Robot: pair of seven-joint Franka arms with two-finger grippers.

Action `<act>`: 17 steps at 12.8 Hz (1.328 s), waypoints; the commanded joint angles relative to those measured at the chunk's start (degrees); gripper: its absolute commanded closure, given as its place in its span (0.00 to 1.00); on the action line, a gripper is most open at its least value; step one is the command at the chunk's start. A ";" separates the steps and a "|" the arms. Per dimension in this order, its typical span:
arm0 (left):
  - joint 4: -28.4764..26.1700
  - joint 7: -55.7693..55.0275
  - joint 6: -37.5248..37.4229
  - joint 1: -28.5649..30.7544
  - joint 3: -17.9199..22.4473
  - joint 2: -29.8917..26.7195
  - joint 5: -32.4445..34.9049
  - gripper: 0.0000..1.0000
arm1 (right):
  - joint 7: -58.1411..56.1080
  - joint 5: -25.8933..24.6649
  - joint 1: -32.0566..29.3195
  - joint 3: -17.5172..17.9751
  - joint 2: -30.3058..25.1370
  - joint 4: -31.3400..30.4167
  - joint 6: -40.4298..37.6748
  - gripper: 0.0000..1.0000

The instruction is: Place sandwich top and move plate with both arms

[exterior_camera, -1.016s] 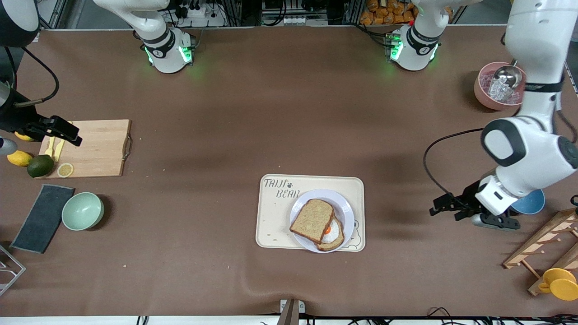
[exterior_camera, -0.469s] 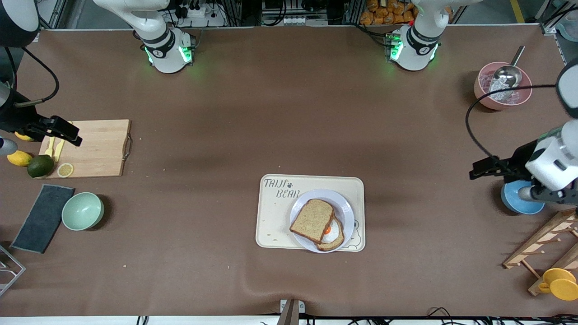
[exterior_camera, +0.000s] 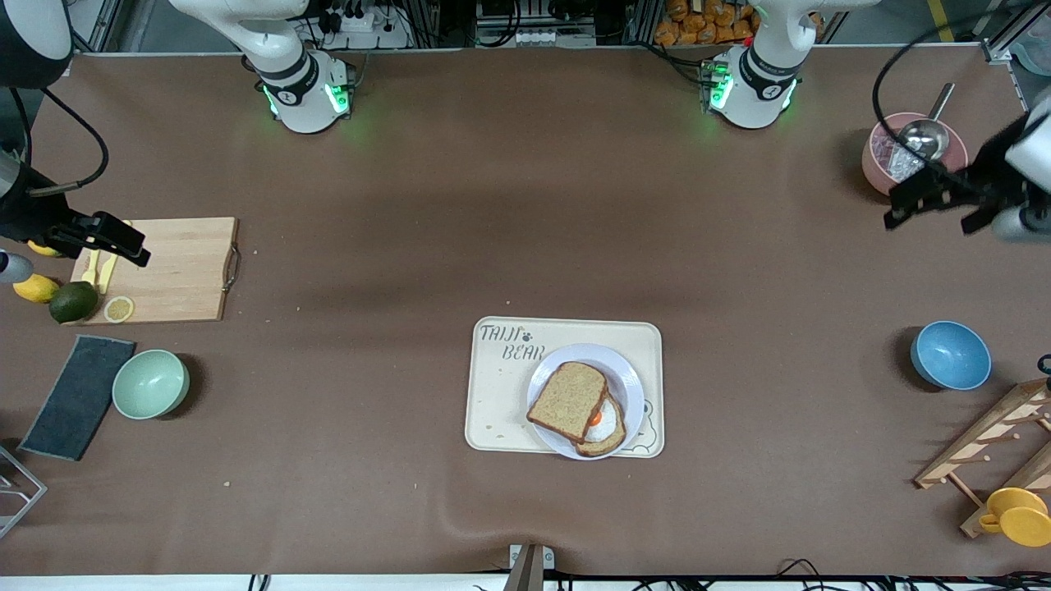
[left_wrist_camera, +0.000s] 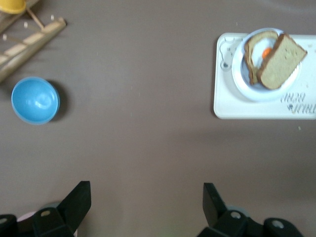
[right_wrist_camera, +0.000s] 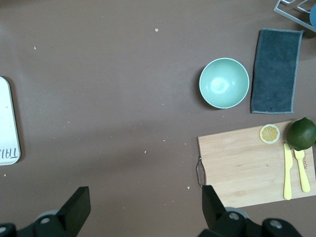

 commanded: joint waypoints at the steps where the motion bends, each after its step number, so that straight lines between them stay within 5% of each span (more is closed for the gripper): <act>1: -5.06 -2.96 -1.25 -1.69 0.63 -5.00 1.30 0.00 | 0.79 0.04 -1.04 0.78 0.45 0.58 -0.39 0.00; 8: -5.34 -1.12 0.42 -1.61 0.46 -3.44 8.15 0.00 | 0.71 0.04 -1.04 0.78 0.45 0.50 -0.39 0.00; 17: -4.99 0.64 0.24 -0.82 -0.25 -4.14 3.85 0.00 | 0.71 0.04 -1.04 0.78 0.45 0.50 -0.48 0.00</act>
